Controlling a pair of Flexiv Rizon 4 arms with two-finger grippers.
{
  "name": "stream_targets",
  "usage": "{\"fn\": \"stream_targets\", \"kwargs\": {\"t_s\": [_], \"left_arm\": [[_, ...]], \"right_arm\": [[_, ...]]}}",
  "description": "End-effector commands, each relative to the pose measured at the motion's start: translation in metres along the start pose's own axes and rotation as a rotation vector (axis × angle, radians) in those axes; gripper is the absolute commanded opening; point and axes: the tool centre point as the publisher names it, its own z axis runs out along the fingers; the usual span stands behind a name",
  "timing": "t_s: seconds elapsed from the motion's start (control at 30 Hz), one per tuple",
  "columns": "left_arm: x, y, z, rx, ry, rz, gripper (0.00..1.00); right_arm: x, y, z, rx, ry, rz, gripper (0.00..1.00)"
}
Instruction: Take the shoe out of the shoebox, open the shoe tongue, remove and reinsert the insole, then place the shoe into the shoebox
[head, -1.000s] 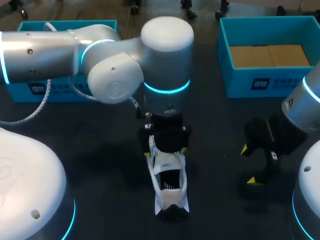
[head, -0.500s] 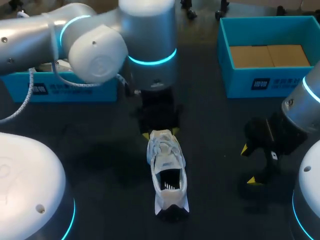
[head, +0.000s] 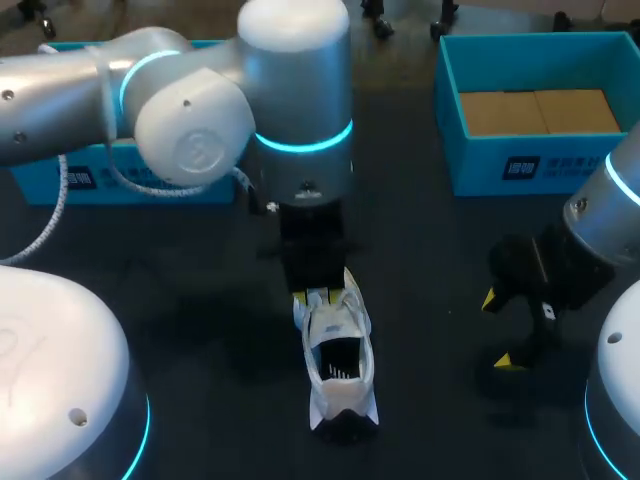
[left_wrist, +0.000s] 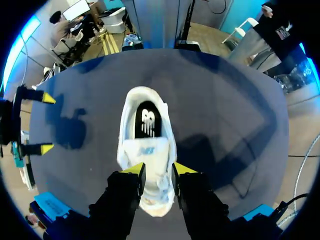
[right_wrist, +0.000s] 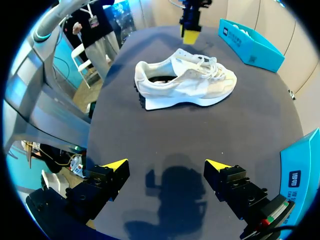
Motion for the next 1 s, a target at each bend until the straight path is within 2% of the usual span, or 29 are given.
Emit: {"fn": "stream_targets", "kwargs": {"t_s": [0.03, 0.23, 0.4, 0.43, 0.53, 0.73, 0.8, 0.9, 1.0], "left_arm": [[-0.01, -0.002, 0.025, 0.017, 0.008, 0.015, 0.37], [-0.016, -0.008, 0.055, 0.044, 0.053, 0.034, 0.37], [-0.018, -0.006, 0.049, 0.036, 0.051, 0.029, 0.37], [-0.018, -0.003, 0.034, 0.032, 0.024, 0.025, 0.37], [-0.017, -0.005, 0.029, 0.026, 0.016, 0.023, 0.38], [-0.023, -0.007, 0.058, 0.057, 0.052, 0.005, 0.35], [-0.022, -0.009, 0.061, 0.058, 0.054, 0.004, 0.35], [-0.017, -0.013, 0.049, 0.041, 0.035, -0.002, 0.36], [-0.009, -0.016, 0.024, 0.024, 0.012, -0.015, 0.38]], "right_arm": [[0.0, 0.0, 0.001, 0.0, -0.001, -0.001, 1.0], [0.0, 0.0, 0.001, 0.0, -0.001, -0.001, 1.0], [0.0, 0.0, 0.001, 0.0, -0.001, -0.001, 1.0], [0.0, 0.0, 0.001, 0.0, -0.001, -0.001, 1.0], [0.0, 0.0, 0.001, 0.0, -0.001, -0.001, 1.0], [0.0, 0.0, 0.001, 0.0, -0.001, -0.001, 1.0], [0.0, 0.0, 0.001, 0.0, -0.001, -0.001, 1.0], [0.0, 0.0, 0.001, 0.0, -0.001, -0.001, 1.0], [0.0, 0.0, 0.001, 0.0, -0.001, -0.001, 1.0]]}}
